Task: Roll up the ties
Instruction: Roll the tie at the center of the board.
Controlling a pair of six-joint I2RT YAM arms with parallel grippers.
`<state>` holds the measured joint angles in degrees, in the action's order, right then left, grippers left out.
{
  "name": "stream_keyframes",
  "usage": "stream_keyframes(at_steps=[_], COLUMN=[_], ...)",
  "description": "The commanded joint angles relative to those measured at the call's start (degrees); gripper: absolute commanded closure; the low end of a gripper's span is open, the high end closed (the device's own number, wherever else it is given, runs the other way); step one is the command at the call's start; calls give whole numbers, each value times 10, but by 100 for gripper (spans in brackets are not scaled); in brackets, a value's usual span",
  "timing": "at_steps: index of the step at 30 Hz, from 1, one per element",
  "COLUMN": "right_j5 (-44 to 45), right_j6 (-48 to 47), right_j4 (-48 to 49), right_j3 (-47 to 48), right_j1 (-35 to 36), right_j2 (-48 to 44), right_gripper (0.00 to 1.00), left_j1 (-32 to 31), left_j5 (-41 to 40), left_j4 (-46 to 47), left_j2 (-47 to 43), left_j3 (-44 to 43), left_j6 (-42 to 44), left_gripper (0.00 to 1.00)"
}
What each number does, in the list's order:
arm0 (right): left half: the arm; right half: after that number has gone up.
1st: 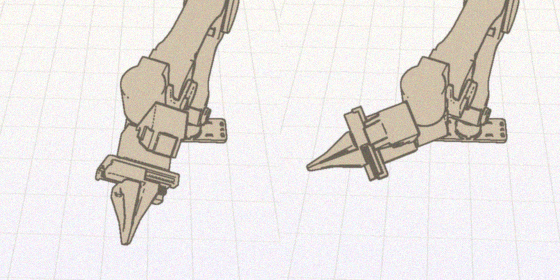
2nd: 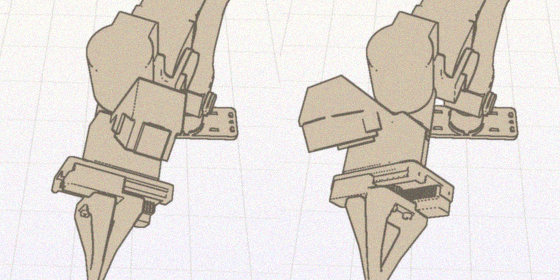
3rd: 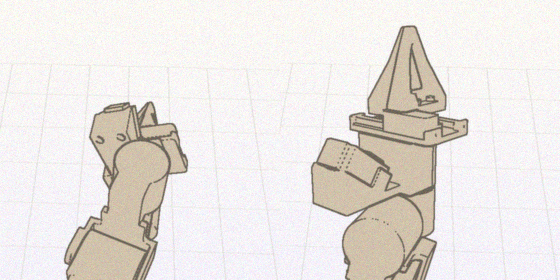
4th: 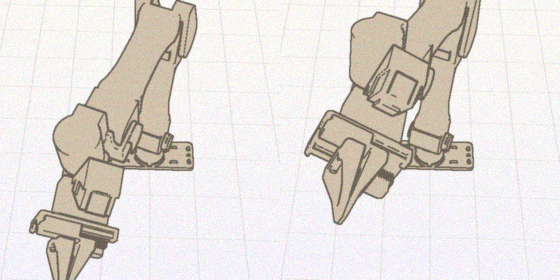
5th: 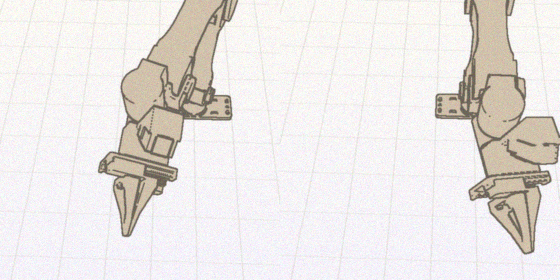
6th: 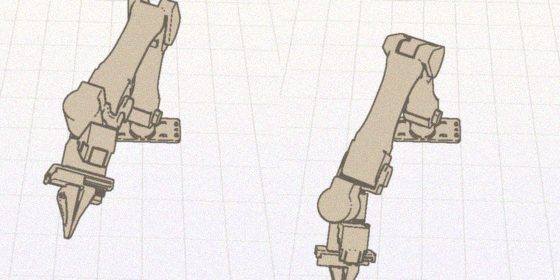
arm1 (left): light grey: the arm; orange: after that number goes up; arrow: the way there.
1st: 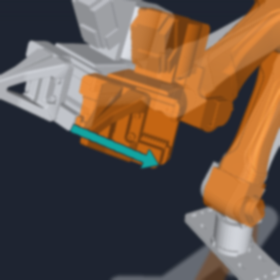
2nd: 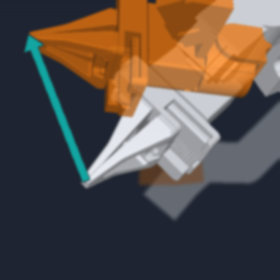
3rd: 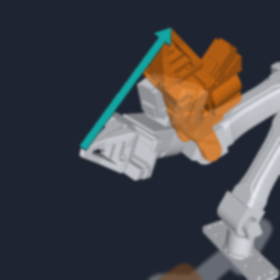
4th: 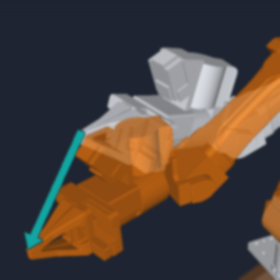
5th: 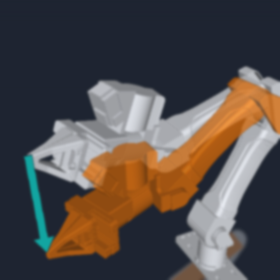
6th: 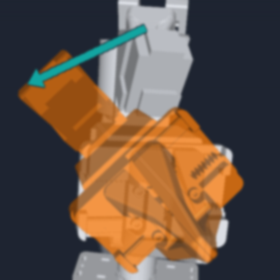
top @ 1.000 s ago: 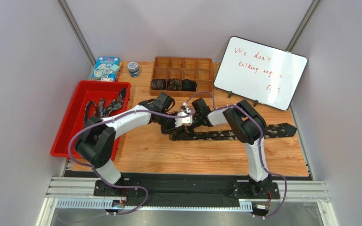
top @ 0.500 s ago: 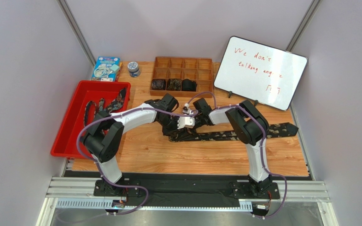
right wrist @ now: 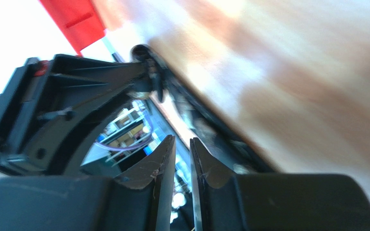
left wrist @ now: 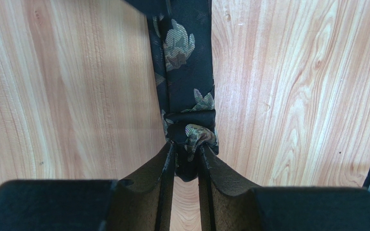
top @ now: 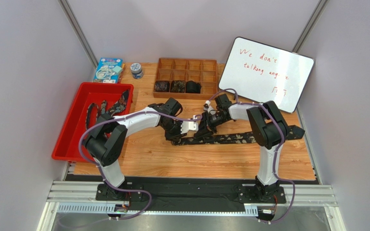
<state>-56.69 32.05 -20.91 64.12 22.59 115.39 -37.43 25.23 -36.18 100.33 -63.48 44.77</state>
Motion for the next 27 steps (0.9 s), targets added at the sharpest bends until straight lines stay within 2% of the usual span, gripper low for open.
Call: stream_keyframes(at_steps=[1,6,8,12,17,20,22,27], right_j5=[55,61,57,56,44,26,16,13], right_j6=[-66,-56,-24,27,58,120,147,201], right_j4=[-40,-8,18,82,106,165,184,227], right_j3=[2,-30,-36,-33,-9,-18,-19,-8], right_j1=[-12,-1,8,20,20,23,34,68], right_j2=[-5,21,26,31,14,-13,-18,-4], right_gripper=[78,79,80,80,80,77,70,70], left_j1=[-2,-2,-2,-6,-10,-10,-10,-10], left_j5=[-27,-48,-53,-62,-77,-78,-77,-73], left_j4=[3,2,-1,0,15,32,38,45], left_j2=[-9,-11,-14,-11,4,2,1,0], left_j3=[-26,-35,-38,-40,-17,1,5,12], left_j6=[-15,-21,-21,-22,-18,-22,-23,-21], left_gripper=[72,72,72,72,72,72,71,71])
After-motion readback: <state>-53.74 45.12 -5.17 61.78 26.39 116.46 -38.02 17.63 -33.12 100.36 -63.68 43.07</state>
